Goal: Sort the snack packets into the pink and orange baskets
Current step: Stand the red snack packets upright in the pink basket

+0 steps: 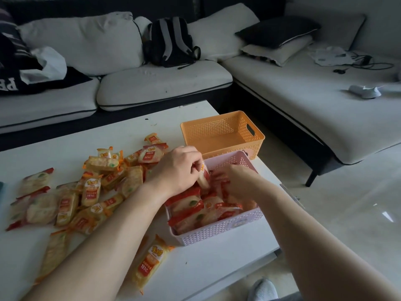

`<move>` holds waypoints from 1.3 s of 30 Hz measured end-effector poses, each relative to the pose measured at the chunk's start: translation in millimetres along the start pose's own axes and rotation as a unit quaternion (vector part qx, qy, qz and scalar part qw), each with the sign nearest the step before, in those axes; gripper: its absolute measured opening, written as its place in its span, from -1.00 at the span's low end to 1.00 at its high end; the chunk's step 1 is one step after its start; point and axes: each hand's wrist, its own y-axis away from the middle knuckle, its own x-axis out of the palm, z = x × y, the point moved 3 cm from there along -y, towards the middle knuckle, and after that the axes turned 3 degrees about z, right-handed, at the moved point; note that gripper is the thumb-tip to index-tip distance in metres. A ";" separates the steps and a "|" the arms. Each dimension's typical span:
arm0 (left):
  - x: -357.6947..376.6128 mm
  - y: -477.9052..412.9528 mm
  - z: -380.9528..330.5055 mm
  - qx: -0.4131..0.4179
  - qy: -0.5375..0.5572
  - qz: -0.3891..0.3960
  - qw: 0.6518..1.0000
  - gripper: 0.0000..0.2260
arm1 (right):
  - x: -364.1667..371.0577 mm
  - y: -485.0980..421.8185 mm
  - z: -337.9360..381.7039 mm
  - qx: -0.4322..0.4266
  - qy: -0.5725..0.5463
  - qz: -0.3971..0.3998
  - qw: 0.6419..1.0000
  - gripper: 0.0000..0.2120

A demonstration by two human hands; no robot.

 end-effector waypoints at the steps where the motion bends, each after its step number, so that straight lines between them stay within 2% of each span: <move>1: -0.5 0.6 -0.2 0.005 -0.002 -0.007 1.000 -0.82 | 2.6 2.3 2.0 -0.010 0.017 0.003 1.000 -0.60; 5: -1.2 2.6 -3.2 0.022 -0.016 -0.028 0.999 -0.81 | 1.3 7.9 2.3 -0.006 0.064 0.007 0.998 -0.67; 8: 4.6 0.5 -9.8 0.041 -0.045 -0.022 0.998 -0.80 | -5.9 10.0 -2.6 0.026 0.101 0.030 0.994 -0.94; 10: 11.8 -2.8 -17.2 0.052 -0.067 -0.013 0.996 -0.78 | -12.6 13.0 -4.3 0.035 0.131 0.046 0.990 -0.87; 13: 22.1 -9.4 -31.1 0.071 -0.115 0.009 0.991 -0.80 | -21.1 15.7 -5.6 0.041 0.144 0.065 0.987 -0.93; 16: 29.6 -17.0 -43.6 0.080 -0.165 0.066 0.981 -0.83 | -23.0 17.2 -7.5 0.034 0.146 0.067 0.987 -0.87; 21: 30.4 -23.2 -48.8 0.039 -0.211 0.194 0.957 -0.83 | -19.1 14.5 -17.2 0.016 0.119 0.064 0.991 -0.85; 25: 31.5 -23.3 -40.8 0.030 -0.206 0.278 0.938 -0.71 | -16.0 15.7 -18.8 0.025 0.098 0.103 0.989 -0.82; 28: 36.0 -29.6 -37.1 0.021 -0.212 0.310 0.927 -0.70 | -15.4 18.4 -19.3 0.022 0.102 0.116 0.988 -0.81; 31: 37.1 -31.8 -33.4 -0.036 -0.156 0.325 0.932 -0.65 | -27.2 23.5 -18.1 0.012 0.080 0.074 0.994 -0.86; 34: 32.1 -25.0 -24.0 -0.110 -0.026 0.327 0.938 -0.56 | -52.0 31.3 -15.3 0.002 -0.024 -0.023 0.999 -0.87; 37: 26.0 -19.0 -20.4 -0.127 0.142 0.229 0.954 -0.71 | -69.3 35.4 -16.7 0.017 -0.127 -0.106 0.986 -0.88; 39: 20.7 -15.9 -18.1 -0.161 0.263 0.137 0.941 -0.70 | -73.4 34.7 -19.2 0.044 -0.175 -0.129 0.975 -0.90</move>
